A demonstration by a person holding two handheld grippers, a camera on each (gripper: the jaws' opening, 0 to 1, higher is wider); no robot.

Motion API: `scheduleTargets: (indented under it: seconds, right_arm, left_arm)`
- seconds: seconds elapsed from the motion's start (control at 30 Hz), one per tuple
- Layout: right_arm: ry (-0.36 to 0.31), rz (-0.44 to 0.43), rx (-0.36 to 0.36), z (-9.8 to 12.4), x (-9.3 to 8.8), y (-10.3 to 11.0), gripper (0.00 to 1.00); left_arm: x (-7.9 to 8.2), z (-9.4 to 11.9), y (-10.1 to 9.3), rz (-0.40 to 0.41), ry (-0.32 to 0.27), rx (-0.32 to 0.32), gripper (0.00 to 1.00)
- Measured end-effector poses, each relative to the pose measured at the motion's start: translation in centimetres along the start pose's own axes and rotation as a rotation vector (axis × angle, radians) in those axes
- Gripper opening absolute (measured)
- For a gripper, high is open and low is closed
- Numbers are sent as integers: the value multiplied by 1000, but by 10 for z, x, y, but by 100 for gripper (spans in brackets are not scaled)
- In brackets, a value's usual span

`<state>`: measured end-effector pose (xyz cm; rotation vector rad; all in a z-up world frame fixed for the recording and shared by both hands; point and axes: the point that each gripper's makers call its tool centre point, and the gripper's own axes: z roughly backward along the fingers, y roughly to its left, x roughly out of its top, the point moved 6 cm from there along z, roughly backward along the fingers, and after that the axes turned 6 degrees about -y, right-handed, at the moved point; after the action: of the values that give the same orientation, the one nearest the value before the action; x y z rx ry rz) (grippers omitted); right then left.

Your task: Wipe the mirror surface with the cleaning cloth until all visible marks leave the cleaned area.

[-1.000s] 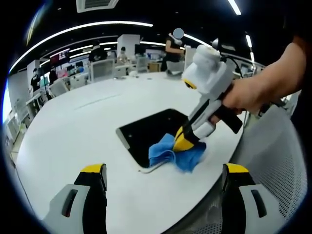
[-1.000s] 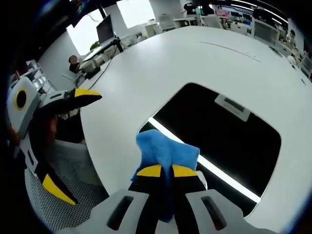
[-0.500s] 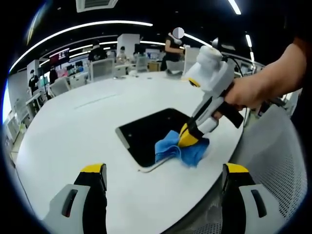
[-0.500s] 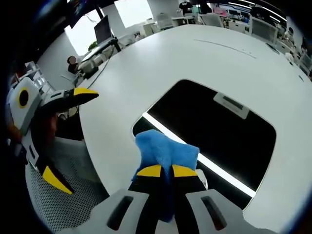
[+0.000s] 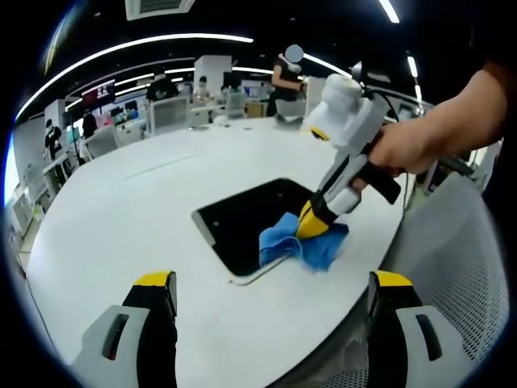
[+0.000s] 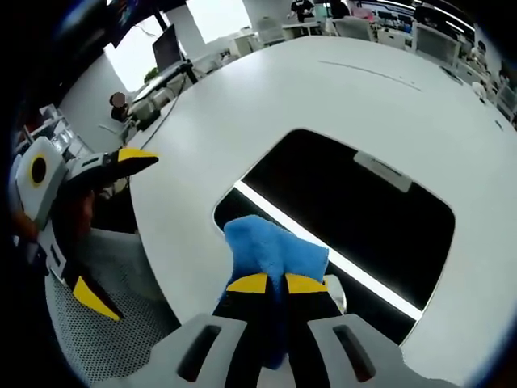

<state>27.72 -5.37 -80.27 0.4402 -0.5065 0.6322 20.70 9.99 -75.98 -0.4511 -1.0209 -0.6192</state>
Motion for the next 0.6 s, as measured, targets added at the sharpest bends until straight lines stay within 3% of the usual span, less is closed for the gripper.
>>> scheduleTargets:
  seconds: [0.6]
  right_arm:
    - [31, 16, -9, -5, 16, -17, 1]
  left_arm:
    - [0, 0, 1, -4, 0, 6, 99]
